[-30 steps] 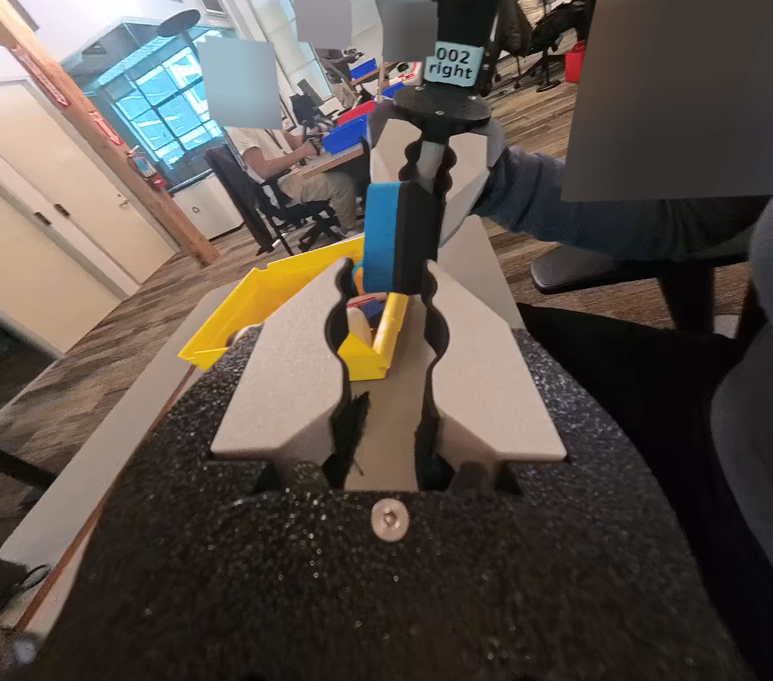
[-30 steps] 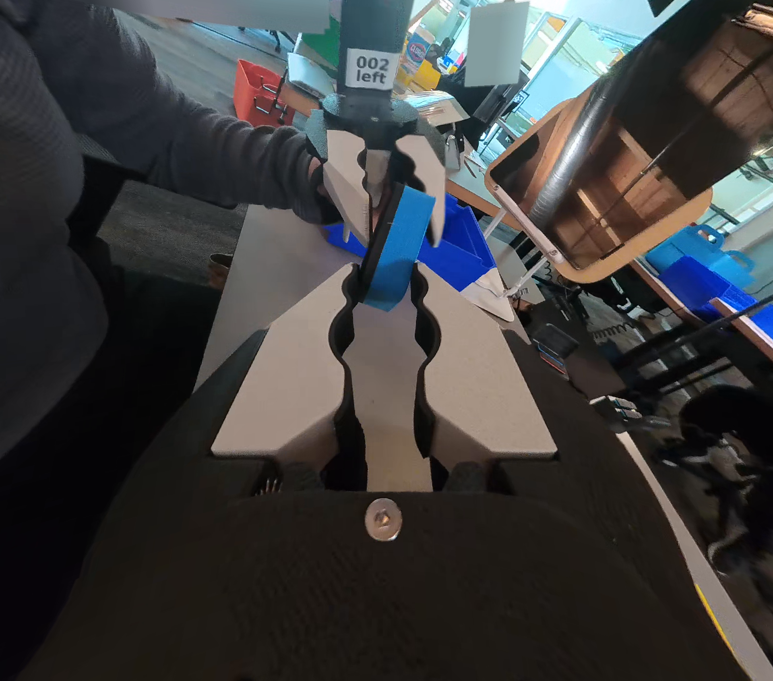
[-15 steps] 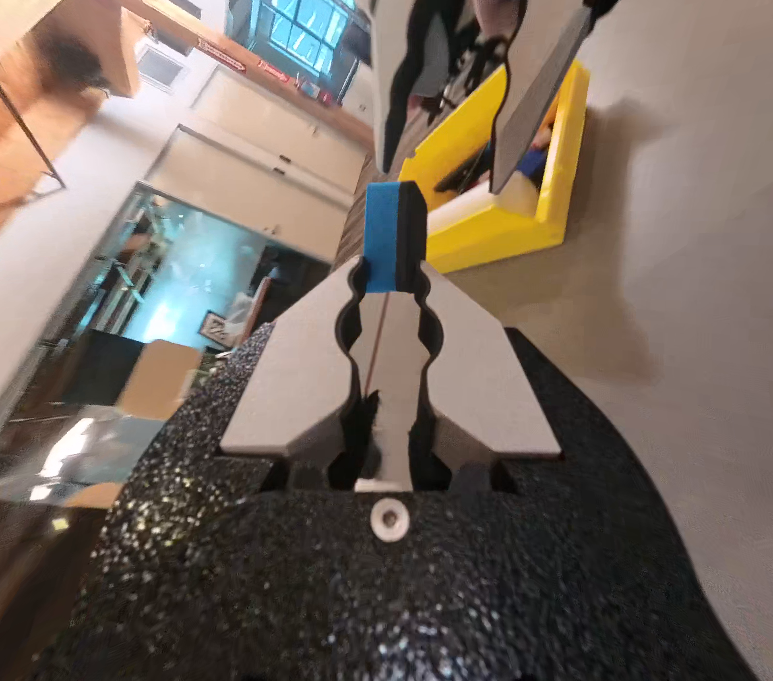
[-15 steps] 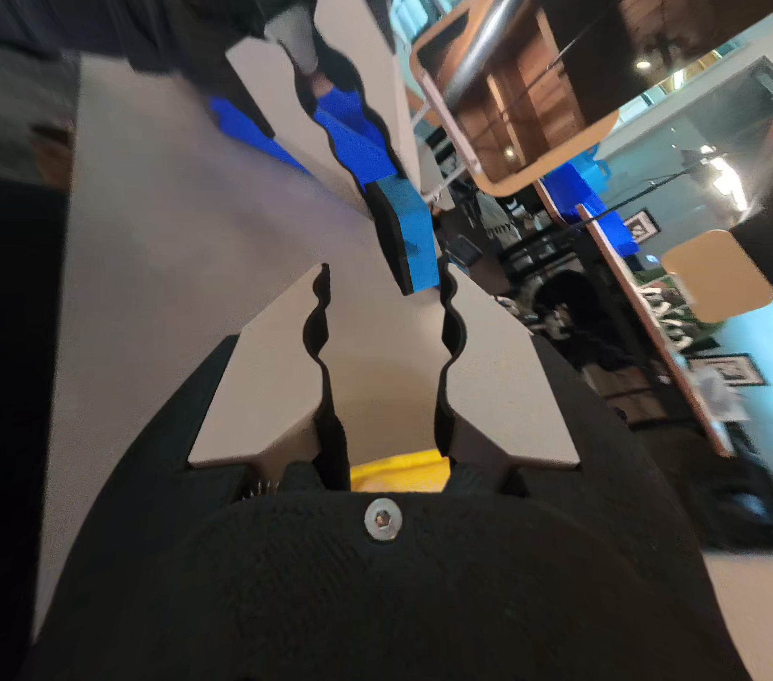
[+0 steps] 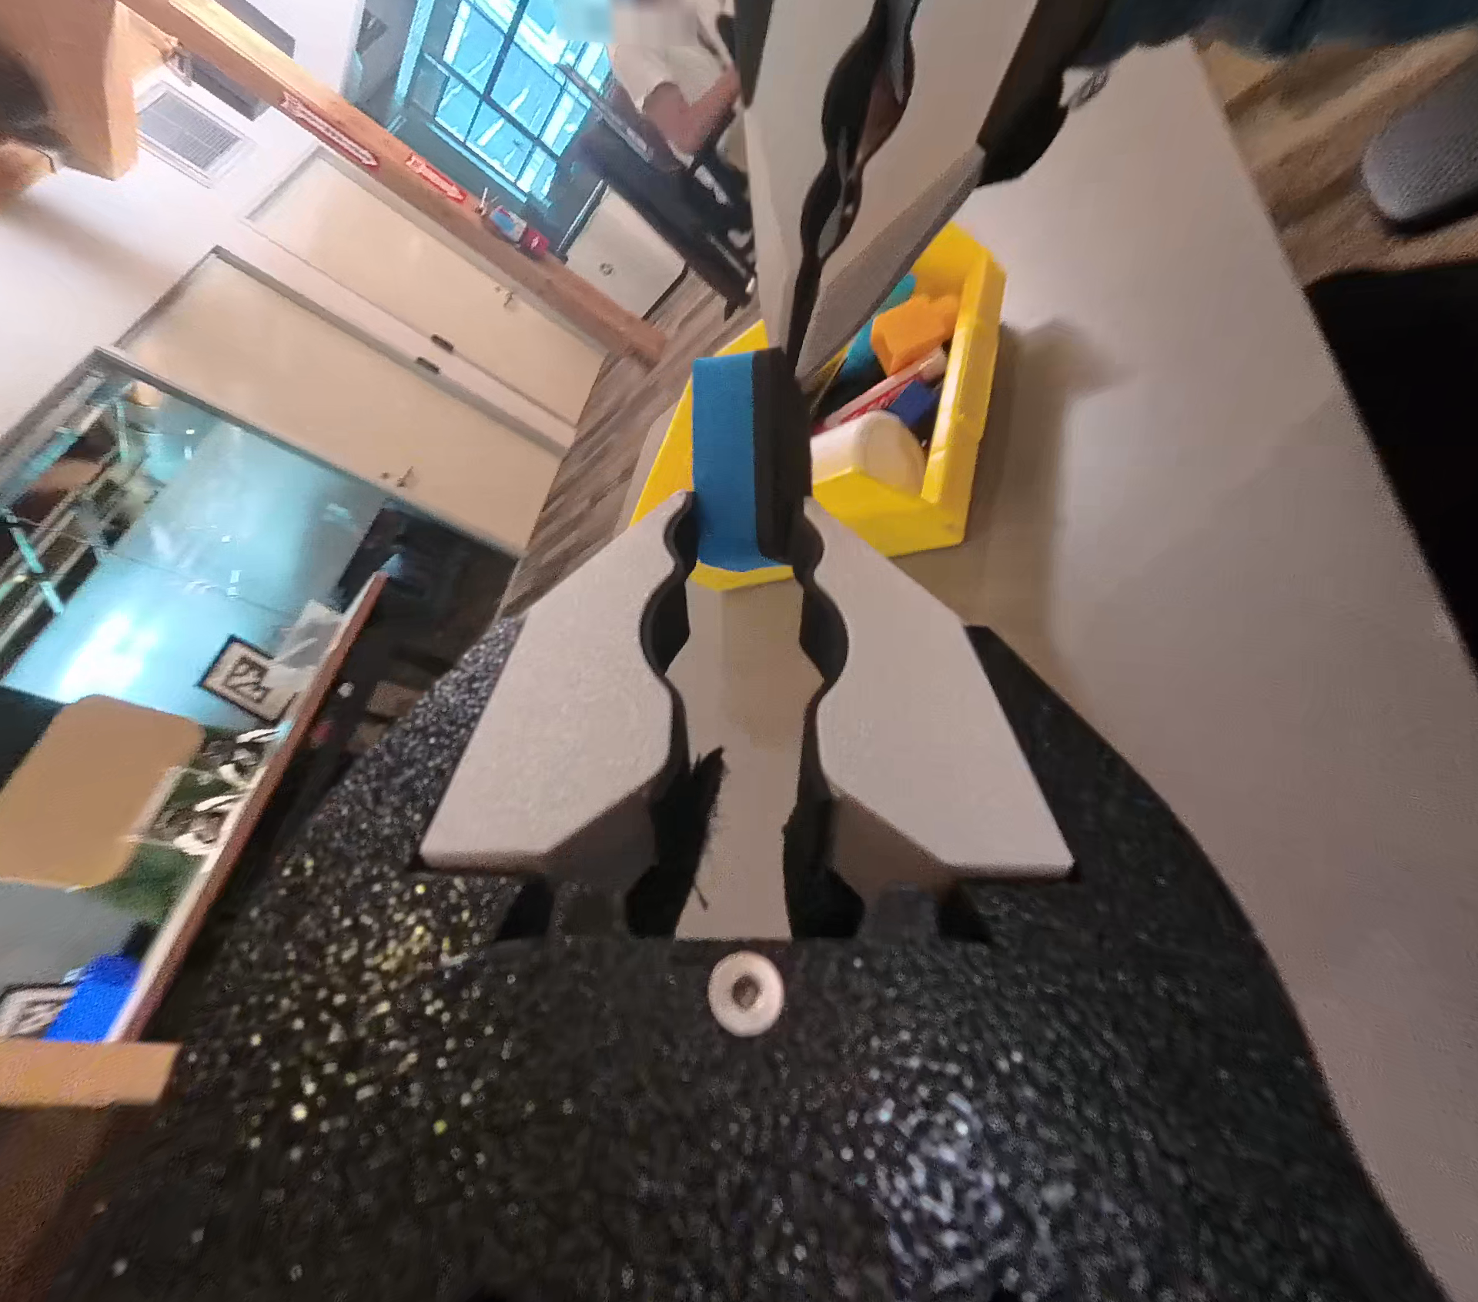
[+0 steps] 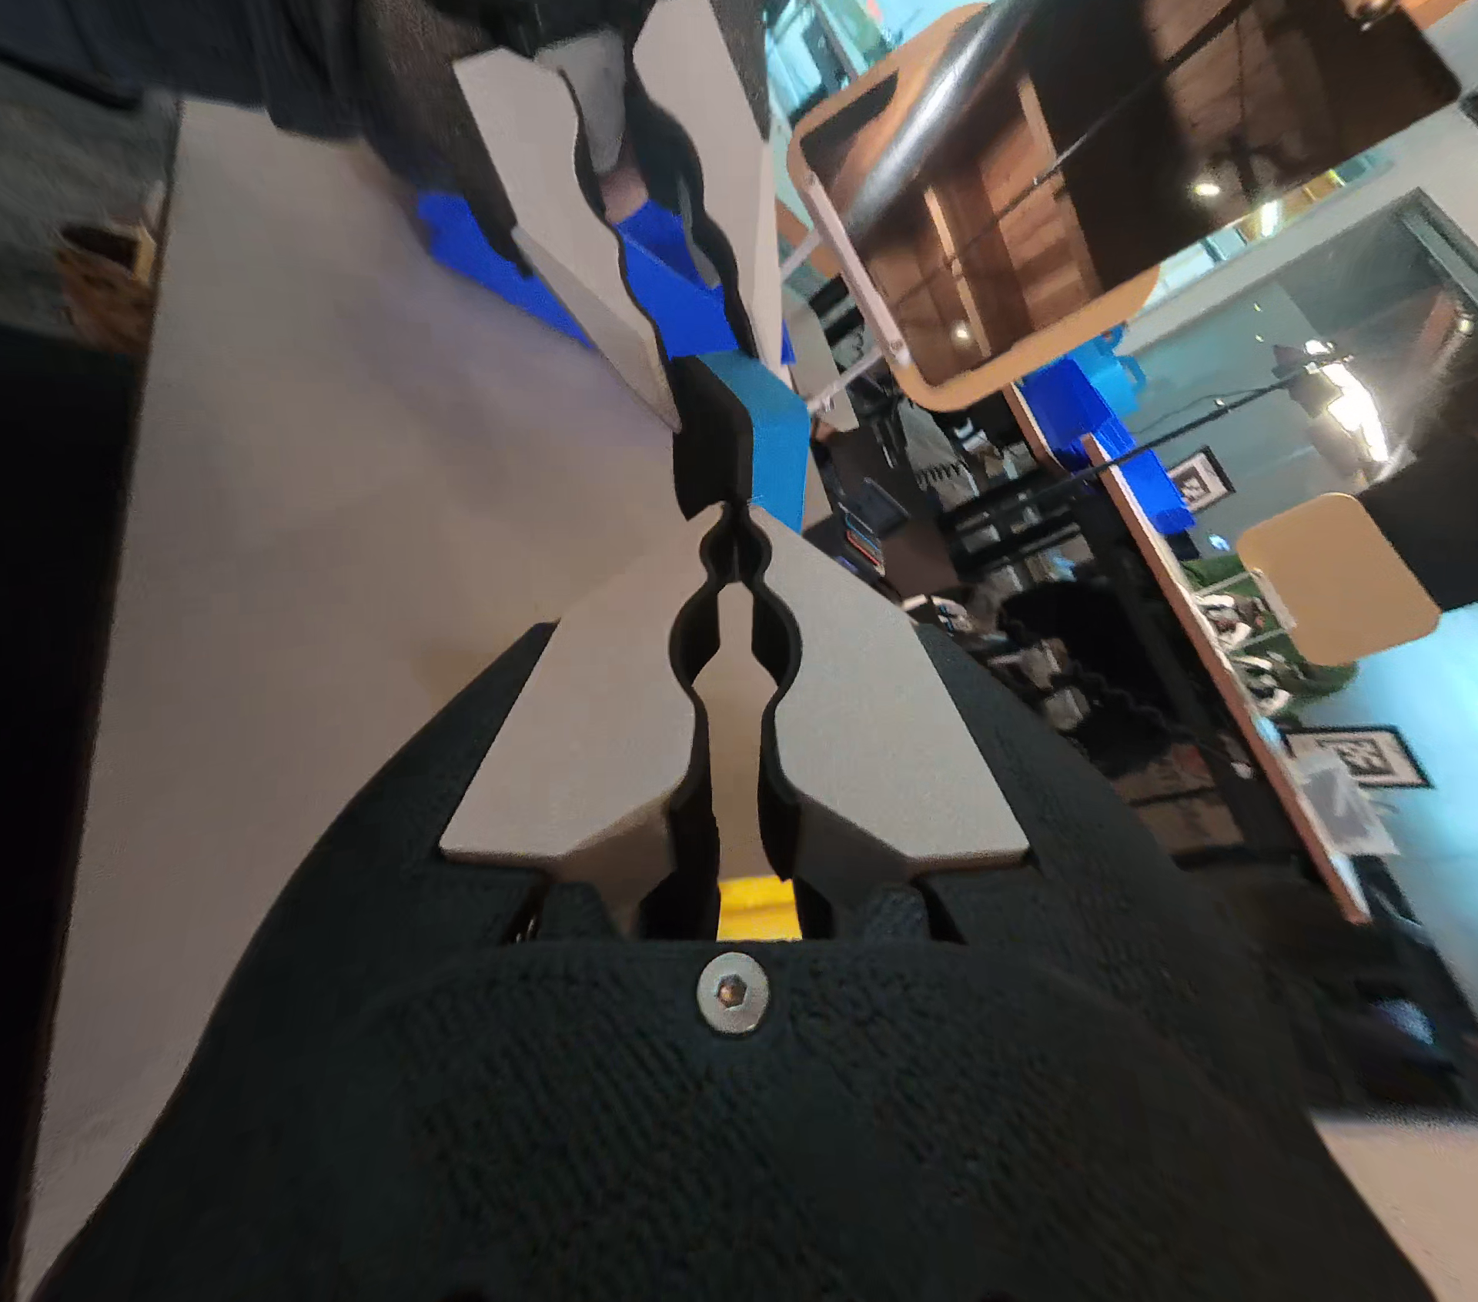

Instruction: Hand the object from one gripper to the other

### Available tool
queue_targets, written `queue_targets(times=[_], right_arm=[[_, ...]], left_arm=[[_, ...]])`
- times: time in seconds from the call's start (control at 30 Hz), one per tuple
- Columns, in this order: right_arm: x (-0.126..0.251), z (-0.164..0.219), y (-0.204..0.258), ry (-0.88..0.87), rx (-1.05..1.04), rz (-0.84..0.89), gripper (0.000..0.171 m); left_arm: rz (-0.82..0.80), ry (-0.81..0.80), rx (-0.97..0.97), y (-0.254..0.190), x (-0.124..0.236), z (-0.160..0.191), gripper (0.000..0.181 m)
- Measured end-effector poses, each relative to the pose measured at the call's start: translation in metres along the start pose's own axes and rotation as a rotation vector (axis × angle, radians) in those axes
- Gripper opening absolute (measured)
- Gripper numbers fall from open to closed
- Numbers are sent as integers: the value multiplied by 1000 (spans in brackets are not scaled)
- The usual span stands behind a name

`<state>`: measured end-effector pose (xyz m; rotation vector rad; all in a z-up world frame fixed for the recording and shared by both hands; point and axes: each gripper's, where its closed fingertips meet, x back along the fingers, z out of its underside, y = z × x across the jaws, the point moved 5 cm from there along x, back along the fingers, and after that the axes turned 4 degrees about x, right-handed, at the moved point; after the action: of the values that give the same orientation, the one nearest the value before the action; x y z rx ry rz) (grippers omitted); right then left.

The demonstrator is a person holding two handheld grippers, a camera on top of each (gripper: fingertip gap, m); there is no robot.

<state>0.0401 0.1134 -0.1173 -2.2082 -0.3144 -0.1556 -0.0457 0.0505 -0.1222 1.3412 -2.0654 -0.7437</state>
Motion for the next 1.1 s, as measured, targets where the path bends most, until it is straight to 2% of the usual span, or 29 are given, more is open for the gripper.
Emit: queue_targets(times=[0.03,0.1,0.27,0.33,0.37,0.43,0.5,0.57,0.67,0.7,0.83,0.93,1.0,1.1], right_arm=[[1,-2,-1,-23,-24,-6,0],[3,-3,-4,-29,-51,11,6],[-3,-2,3,45,-51,-31,49],[-9,-4,10,68,10,-44,39],[-11,-4,10,81,37,-19,22],[-11,-4,10,102,49,-25,20],[-7,-8,7,54,8,-24,19],[-2,-14,1,-26,-46,-14,19],[7,-26,-5,-216,-163,-36,19],[11,-29,-6,-276,-199,-52,19],[18,-32,-7,-395,-265,-100,19],[19,-29,-6,-400,-282,-133,19],[16,-20,-7,-301,-311,-131,21],[10,2,-6,30,-189,-52,32]], left_arm=[[10,-18,23,1,1,-1,20],[0,-17,29,3,2,1,20],[7,51,-80,-5,-2,2,20],[20,64,-115,-12,-5,0,20],[20,76,-136,-14,-6,1,20],[10,84,-138,-14,-7,2,21],[3,19,-64,-12,-6,-2,22],[6,-64,42,-7,-4,-9,42],[55,-57,195,-4,-8,-5,73],[83,-89,232,-6,-9,-6,69],[149,-251,321,-11,-7,-15,28],[162,-263,309,-12,-6,-15,21],[131,-193,270,-10,-8,-9,20],[20,3,158,-4,-13,5,19]])
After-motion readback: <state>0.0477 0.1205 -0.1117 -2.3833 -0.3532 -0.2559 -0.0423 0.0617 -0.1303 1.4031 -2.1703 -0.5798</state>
